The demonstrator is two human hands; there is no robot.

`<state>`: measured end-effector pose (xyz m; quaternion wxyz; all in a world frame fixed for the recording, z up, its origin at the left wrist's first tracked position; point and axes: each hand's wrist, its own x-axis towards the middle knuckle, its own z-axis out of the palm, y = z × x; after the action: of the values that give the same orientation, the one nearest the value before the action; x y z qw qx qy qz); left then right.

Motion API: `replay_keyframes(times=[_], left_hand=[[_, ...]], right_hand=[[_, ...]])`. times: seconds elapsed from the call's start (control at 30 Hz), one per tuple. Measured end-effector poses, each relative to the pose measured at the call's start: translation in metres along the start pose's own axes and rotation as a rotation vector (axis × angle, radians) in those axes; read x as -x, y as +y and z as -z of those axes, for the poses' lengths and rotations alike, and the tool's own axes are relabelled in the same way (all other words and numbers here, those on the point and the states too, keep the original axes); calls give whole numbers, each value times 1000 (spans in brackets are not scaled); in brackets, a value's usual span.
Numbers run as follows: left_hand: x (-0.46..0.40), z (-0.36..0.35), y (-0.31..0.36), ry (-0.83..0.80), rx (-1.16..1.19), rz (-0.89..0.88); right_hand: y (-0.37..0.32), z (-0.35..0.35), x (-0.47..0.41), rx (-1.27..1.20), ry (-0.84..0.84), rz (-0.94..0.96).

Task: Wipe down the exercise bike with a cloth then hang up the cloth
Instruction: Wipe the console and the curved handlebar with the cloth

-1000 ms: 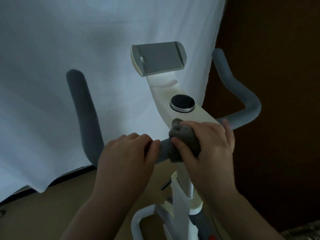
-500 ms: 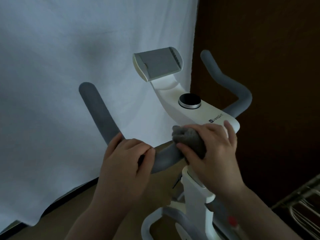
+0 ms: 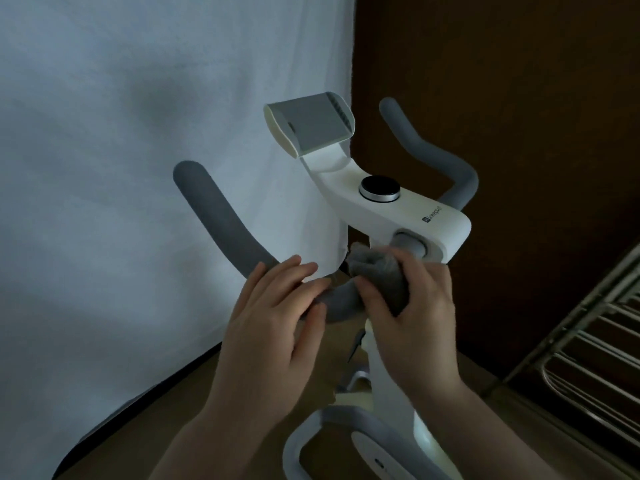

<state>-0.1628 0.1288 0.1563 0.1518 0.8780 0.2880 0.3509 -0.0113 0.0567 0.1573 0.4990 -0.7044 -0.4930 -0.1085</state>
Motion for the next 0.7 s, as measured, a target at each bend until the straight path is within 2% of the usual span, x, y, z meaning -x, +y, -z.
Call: replay_keyframes(times=[0.07, 0.1, 0.13, 0.23, 0.3, 0.4, 0.47, 0.57, 0.63, 0.7], left_hand=[[4, 1, -5, 27, 23, 17], [6, 1, -7, 41, 35, 23], [7, 1, -8, 55, 53, 28], [9, -2, -8, 86, 130, 55], [8, -4, -8, 102, 179, 77], [8, -8, -8, 113, 208, 79], [7, -7, -5, 125, 209, 98], [3, -4, 2, 130, 163, 106], [1, -4, 3, 124, 124, 74], [-2, -4, 4, 119, 99, 49]], right_hand=[[-3, 5, 6, 37, -110, 180], [4, 9, 1, 73, -144, 211], [11, 12, -6, 112, -140, 181], [13, 11, -13, 108, -35, -68], [-6, 2, 1, 72, -28, -15], [-8, 5, 4, 76, -160, 197], [8, 12, -10, 106, -161, 131], [14, 9, -13, 104, -32, -18], [7, 3, -2, 57, -32, 7], [6, 8, -2, 62, -108, 78]])
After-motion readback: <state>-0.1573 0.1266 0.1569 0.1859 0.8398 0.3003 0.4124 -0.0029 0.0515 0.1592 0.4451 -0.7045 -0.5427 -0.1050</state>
